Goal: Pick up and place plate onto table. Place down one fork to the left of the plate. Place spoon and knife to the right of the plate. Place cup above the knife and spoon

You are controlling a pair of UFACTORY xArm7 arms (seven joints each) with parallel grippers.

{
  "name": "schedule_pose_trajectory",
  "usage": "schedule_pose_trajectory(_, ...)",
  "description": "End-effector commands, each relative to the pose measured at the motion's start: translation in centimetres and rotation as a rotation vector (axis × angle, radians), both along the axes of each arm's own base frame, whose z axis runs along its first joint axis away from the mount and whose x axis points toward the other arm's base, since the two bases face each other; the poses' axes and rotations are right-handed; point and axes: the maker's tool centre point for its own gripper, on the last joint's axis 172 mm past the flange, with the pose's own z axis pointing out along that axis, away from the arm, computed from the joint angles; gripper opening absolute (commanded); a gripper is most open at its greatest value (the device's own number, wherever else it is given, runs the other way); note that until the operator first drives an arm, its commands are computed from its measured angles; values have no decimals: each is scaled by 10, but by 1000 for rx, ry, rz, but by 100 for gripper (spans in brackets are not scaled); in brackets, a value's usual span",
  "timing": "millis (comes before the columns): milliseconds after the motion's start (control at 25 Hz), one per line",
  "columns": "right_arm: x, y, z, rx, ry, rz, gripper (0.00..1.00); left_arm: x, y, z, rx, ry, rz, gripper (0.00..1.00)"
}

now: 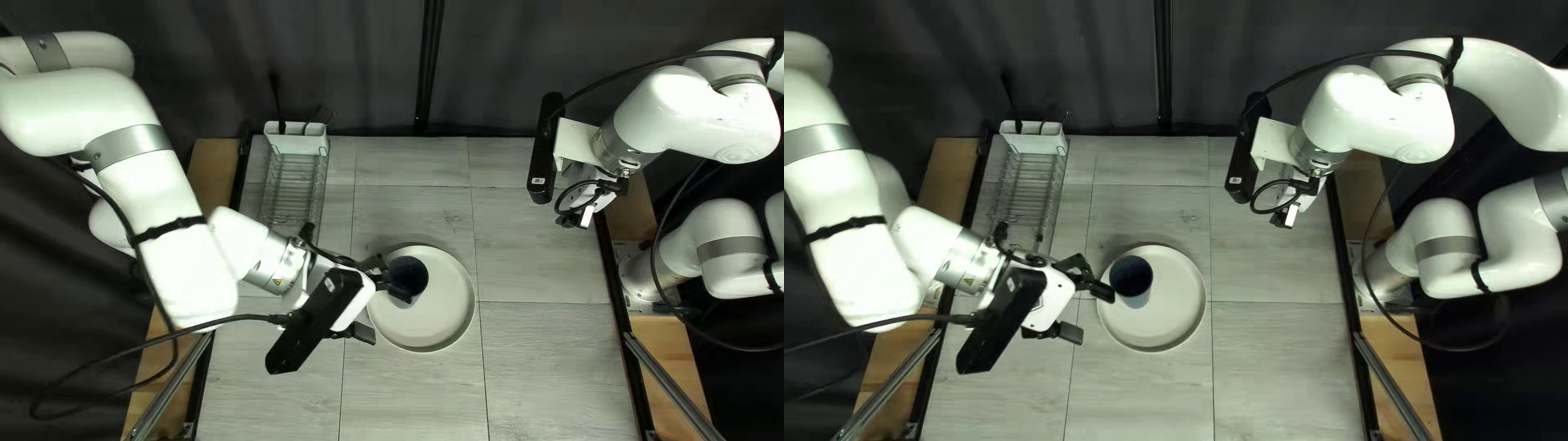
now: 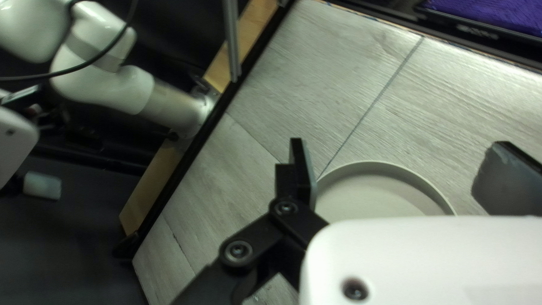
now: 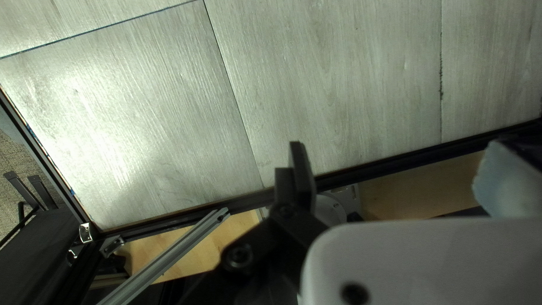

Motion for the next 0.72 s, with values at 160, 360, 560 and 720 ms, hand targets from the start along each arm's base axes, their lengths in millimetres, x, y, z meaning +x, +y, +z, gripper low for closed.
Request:
schedule_pose_trajectory(160, 0, 0, 0, 0, 0, 0, 100, 4, -18, -8, -4, 44, -125, 100)
schedule_pose_trajectory(360, 0, 0, 0, 0, 0, 0, 100, 3, -33, -10, -6, 68, -220, 100)
schedule_pose_trajectory(560, 0, 0, 0, 0, 0, 0, 100, 3, -36, -11, -6, 70, -236, 100)
schedule_pose_trajectory(720, 0, 0, 0, 0, 0, 0, 100, 3, -36, -11, -6, 70, -236, 100)
